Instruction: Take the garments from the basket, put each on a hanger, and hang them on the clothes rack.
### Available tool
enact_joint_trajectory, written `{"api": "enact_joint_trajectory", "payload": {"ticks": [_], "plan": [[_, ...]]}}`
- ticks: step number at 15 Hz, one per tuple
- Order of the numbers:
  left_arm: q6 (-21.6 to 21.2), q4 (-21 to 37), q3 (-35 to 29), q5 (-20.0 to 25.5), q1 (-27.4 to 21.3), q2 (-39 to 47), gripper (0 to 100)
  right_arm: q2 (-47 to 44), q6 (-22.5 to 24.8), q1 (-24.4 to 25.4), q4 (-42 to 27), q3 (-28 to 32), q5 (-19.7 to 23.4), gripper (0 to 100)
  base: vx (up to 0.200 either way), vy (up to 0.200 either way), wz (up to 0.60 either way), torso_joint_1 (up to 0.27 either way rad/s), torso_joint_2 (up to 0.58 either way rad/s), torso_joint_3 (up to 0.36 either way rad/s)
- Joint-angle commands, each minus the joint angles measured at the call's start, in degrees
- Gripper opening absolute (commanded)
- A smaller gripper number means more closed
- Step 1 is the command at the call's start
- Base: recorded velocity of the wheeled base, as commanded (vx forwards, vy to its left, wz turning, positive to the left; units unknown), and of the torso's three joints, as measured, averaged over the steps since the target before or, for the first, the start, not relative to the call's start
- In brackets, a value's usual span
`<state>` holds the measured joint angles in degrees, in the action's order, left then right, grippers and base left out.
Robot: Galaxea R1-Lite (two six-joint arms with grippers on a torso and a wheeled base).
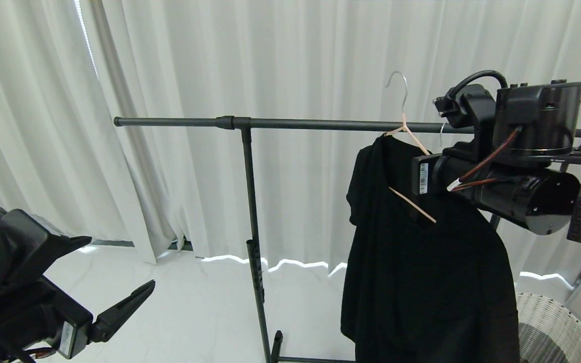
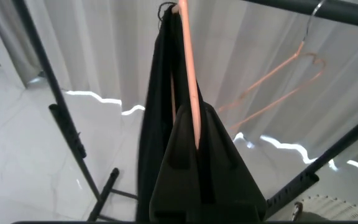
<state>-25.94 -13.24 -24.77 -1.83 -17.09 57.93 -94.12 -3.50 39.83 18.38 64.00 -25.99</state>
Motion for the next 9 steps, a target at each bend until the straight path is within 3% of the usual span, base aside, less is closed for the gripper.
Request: {"api": "enact_joint_trajectory", "payload": {"ticks": [1,5,9], "plan": [[-0.1,0.0,0.1,0.0,-0.5,-0.1,100,-1.1,0.0,0.0,-0.1,0.2,-0.1,0,0.200,0.000,0.00,0.007,0.01,-0.002],[-0.4,0.0,0.1,0.0,-1.4,-0.3,100,-1.6,0.1,0.0,-0.1,0.1,-0.2,0,0.200,0.000,0.00,0.005,0.01,-0.002],[-0.4,0.0,0.0,0.0,-2.6,-0.5,100,-3.3,-0.1,-0.5,-0.1,0.0,-0.9,0,0.000,0.000,0.00,0.000,0.00,0.000]]}}
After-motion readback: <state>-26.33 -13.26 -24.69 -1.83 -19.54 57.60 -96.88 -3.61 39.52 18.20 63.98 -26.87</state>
